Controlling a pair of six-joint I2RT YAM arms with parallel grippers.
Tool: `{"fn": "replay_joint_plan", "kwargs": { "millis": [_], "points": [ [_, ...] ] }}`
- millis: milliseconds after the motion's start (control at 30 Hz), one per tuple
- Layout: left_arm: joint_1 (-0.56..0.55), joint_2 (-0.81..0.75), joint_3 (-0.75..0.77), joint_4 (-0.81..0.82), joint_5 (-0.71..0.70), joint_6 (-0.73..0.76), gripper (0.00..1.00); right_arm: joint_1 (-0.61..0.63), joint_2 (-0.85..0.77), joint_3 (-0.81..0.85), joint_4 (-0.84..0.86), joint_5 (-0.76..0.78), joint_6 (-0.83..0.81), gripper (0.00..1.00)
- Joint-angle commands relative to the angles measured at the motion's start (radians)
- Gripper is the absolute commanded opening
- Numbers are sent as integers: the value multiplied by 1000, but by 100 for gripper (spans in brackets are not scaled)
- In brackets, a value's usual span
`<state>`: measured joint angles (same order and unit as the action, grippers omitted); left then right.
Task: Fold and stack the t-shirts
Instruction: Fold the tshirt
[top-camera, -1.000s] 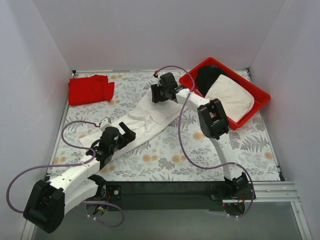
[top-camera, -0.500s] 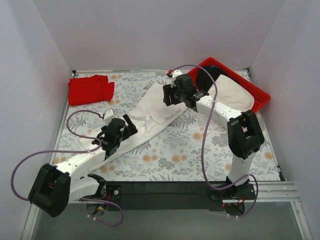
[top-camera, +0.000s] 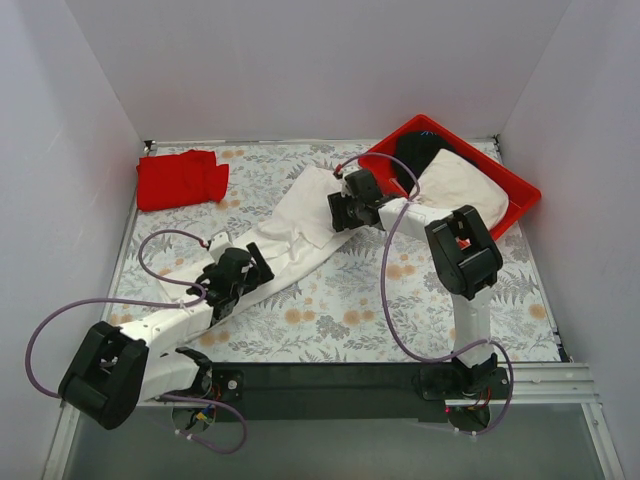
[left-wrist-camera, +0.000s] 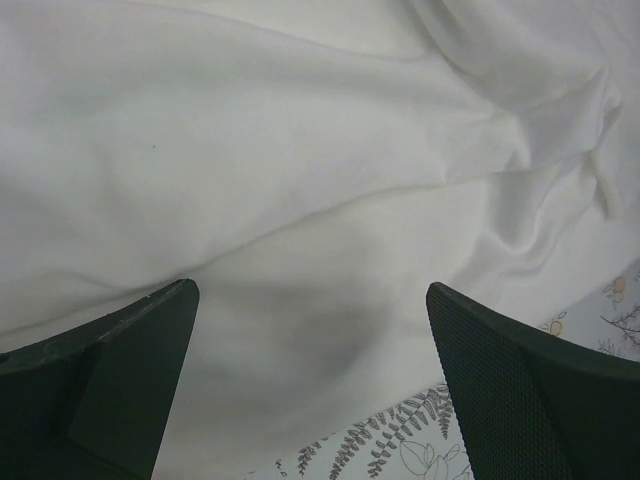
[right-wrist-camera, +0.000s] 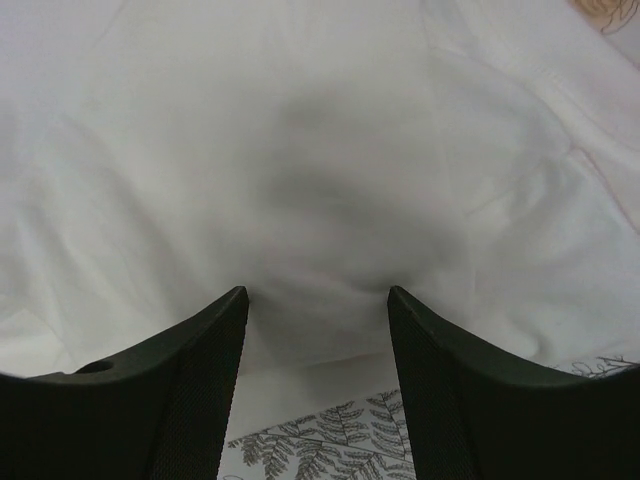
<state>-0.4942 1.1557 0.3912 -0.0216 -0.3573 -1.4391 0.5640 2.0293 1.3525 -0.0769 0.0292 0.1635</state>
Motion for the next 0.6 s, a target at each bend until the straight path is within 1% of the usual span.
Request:
{"fn": "replay_joint_plan", "kwargs": {
  "millis": [0,67,100,267,300,400,433,533,567],
  "points": [
    [-4,-37,-41,15,47,-35,91,-10,40,79,26,-15,22,53],
    [-7,-40,-52,15,64,-35,91,-10,81,103,25,-22,28,53],
    [-12,-50,-54,15,72,-46,91,-10,97,134,23,-53,30,53],
    [-32,-39,-57,48,109,-75,91,-12,212,264,-26,-104,36,54],
    [-38,-31,-63,60,112,-79,91,-12,227,314,-34,-106,37,54],
    [-61,5,-69,83,130,-107,91,-15,293,393,-72,-124,36,54],
    [-76,16,-74,87,135,-116,91,-16,325,449,-84,-132,36,54],
    [-121,24,-68,106,133,-152,91,-21,393,534,-121,-146,36,54],
    [-132,30,-64,110,132,-165,91,-23,410,595,-139,-150,36,54]
  ]
}}
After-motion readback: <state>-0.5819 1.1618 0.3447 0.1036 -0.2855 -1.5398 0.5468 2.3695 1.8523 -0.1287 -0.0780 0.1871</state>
